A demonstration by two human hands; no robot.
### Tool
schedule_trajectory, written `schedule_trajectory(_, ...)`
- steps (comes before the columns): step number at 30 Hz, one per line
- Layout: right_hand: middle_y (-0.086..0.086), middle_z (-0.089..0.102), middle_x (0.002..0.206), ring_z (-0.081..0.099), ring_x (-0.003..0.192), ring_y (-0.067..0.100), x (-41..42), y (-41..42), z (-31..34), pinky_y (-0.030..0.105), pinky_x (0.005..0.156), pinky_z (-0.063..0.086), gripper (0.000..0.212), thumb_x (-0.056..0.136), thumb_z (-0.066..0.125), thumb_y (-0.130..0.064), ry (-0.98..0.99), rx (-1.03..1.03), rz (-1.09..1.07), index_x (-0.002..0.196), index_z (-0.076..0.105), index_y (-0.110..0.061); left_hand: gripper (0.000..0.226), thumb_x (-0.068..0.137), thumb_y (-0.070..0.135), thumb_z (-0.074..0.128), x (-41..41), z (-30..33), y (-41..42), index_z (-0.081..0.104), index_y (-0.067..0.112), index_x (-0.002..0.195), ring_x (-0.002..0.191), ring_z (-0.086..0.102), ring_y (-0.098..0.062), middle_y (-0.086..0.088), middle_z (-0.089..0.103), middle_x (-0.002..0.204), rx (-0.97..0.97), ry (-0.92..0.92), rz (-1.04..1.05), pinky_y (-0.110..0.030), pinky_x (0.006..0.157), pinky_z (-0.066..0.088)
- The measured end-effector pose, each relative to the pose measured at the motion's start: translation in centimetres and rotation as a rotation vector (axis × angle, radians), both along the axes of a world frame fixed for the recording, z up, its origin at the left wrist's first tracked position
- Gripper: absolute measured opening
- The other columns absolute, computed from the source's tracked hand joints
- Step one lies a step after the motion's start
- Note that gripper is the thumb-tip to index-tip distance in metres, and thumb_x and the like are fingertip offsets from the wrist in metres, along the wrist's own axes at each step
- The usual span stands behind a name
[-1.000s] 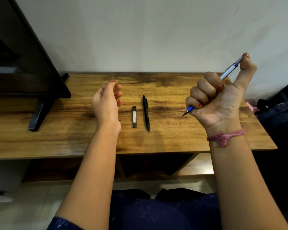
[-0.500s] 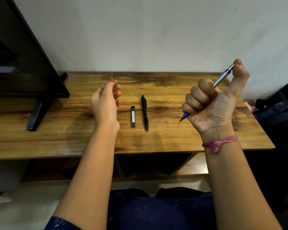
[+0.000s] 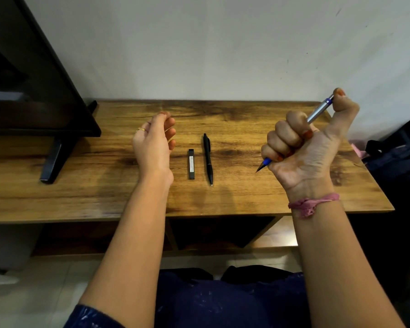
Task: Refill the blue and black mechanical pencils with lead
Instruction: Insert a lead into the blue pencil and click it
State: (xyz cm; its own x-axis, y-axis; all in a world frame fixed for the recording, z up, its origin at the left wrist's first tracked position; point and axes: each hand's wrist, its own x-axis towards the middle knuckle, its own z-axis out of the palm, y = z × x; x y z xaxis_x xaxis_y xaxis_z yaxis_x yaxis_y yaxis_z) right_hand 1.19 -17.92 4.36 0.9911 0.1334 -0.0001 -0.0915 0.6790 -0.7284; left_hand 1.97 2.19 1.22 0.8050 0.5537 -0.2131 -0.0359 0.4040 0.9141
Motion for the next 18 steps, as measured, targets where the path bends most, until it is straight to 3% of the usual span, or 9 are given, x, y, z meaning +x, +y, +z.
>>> schedule_trajectory(13,-0.009,0.016,0.041,0.008,0.04,0.01,-0.41,0.49,-0.03,0.022,0.043,0.007,0.057,0.084,0.025,-0.07,-0.017,-0.055,-0.077,0.049,0.024,-0.024,0.006,0.085,0.023,0.065,0.13,-0.14,-0.01,0.068,0.021,0.089,0.07,0.062,-0.004,0.01,0.072,0.075,0.003,0.005,-0.006,-0.019,0.059,0.047)
schedule_trajectory(18,-0.009,0.015,0.042,0.008,0.04,0.012,-0.56,0.63,0.16,0.023,0.042,0.008,0.062,0.082,0.024,-0.077,0.013,-0.062,-0.094,0.051,0.02,-0.024,0.007,0.084,0.024,0.066,0.23,-0.25,0.06,0.068,0.021,0.09,0.07,0.063,-0.003,0.01,0.073,0.076,0.005,0.009,-0.01,-0.019,0.058,0.047)
